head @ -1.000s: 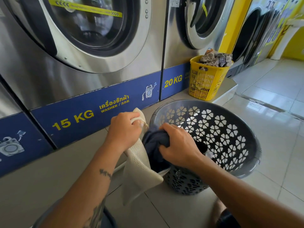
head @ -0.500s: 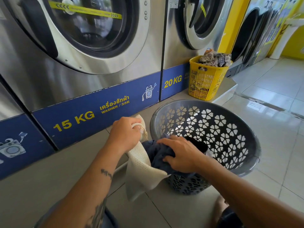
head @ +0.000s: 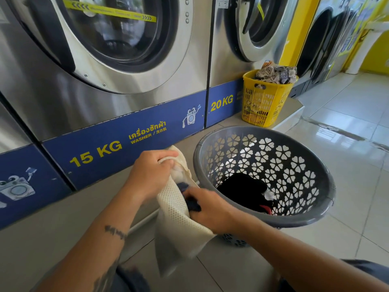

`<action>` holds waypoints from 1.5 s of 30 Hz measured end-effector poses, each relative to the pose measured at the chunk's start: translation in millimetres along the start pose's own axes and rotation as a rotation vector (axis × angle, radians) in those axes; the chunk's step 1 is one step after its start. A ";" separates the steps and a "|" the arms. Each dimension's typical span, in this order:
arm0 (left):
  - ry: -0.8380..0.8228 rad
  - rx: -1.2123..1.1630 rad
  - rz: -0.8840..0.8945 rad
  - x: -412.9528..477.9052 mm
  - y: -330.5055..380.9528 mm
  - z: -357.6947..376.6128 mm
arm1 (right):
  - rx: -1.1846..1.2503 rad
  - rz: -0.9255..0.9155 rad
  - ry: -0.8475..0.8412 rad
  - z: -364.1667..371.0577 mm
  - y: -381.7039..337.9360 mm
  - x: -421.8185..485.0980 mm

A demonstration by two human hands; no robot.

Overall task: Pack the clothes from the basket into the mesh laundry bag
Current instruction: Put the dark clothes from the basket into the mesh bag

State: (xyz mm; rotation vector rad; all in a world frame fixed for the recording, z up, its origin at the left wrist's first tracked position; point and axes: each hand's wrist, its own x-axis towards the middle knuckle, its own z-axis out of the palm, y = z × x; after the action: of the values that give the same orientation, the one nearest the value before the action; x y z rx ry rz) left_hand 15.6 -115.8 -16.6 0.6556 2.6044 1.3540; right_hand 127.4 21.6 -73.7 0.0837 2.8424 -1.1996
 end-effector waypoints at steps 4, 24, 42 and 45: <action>-0.036 0.140 0.003 -6.5 -14.7 -4.9 | -0.207 0.018 -0.279 21.8 19.4 5.8; 0.070 -0.007 -0.111 -23.9 -37.9 -18.0 | -0.460 -0.237 -0.141 -5.8 14.8 2.5; -0.059 0.335 0.009 77.1 -12.2 61.6 | -0.812 0.410 -0.457 -55.5 224.3 126.8; -0.087 0.358 -0.020 95.3 -20.5 67.2 | -0.844 0.487 -0.543 -35.5 254.9 133.2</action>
State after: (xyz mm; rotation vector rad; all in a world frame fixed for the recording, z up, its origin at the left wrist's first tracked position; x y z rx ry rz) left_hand -55.3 -34.4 -65.0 0.7116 2.7957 0.8365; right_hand 11.7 228.3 -240.5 0.3211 2.3790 0.0994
